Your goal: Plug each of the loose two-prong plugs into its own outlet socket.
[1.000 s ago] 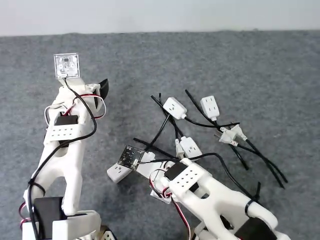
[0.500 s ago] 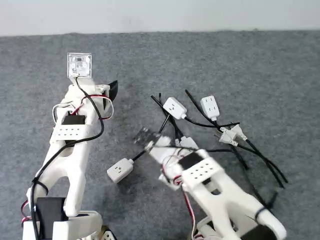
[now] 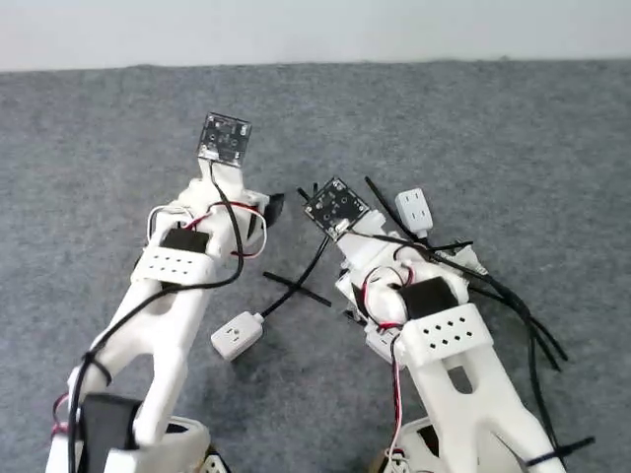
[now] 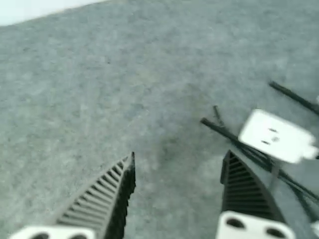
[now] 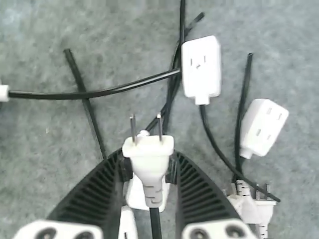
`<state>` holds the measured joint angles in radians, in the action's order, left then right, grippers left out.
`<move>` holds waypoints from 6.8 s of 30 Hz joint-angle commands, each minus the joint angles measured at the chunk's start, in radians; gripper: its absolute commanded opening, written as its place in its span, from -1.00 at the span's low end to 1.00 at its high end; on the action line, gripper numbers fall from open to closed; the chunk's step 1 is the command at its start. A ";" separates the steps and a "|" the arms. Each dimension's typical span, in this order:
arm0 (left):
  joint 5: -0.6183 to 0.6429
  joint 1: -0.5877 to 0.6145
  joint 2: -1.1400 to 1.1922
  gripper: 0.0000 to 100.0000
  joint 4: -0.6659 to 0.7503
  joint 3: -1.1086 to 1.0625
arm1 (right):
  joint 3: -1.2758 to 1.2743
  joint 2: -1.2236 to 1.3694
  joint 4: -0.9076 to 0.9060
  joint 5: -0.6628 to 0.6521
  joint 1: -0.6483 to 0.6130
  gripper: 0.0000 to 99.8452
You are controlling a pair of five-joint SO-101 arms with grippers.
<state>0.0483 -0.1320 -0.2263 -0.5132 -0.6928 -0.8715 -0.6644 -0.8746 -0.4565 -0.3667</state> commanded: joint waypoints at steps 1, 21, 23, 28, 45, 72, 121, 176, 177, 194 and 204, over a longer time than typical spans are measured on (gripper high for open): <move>-0.012 -0.046 -0.180 -0.46 -0.115 0.013 | 0.086 -0.033 -0.001 -0.018 0.010 -0.98; -0.055 -0.184 -0.589 -0.46 -0.316 -0.094 | 0.227 -0.038 -0.114 0.021 -0.093 -0.98; -0.055 -0.193 -0.583 -0.46 -0.315 -0.096 | 0.229 -0.038 -0.119 0.021 -0.094 -0.98; -0.055 -0.198 -0.583 -0.46 -0.292 -0.127 | 0.230 -0.047 -0.122 0.018 -0.094 -0.98; -0.069 -0.198 -0.580 -0.46 -0.126 -0.249 | 0.227 -0.211 -0.237 0.025 -0.154 -0.98; -0.066 -0.288 -0.580 -0.46 -0.026 -0.358 | 0.249 -0.213 -0.252 0.025 -0.154 -0.98; -0.064 -0.227 -0.582 -0.46 0.011 -0.352 | 0.204 -0.213 -0.262 0.021 -0.151 -0.98; -0.063 -0.285 -0.582 -0.46 0.103 -0.438 | 0.253 -0.213 -0.375 0.046 -0.104 -0.98; -0.063 -0.285 -0.582 -0.46 0.104 -0.438 | 0.252 -0.213 -0.377 0.044 -0.104 -0.98; -0.063 -0.204 -0.582 -0.46 0.126 -0.424 | 0.215 -0.200 -0.366 0.006 -0.042 -0.98; 0.269 0.163 -0.497 -0.46 0.193 -0.331 | 0.029 -0.200 -0.162 -0.060 -0.038 -0.60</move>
<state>0.1926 -0.0660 -0.7664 -0.3506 -1.1055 -0.8485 -0.8500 -1.0710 -0.4534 -0.4158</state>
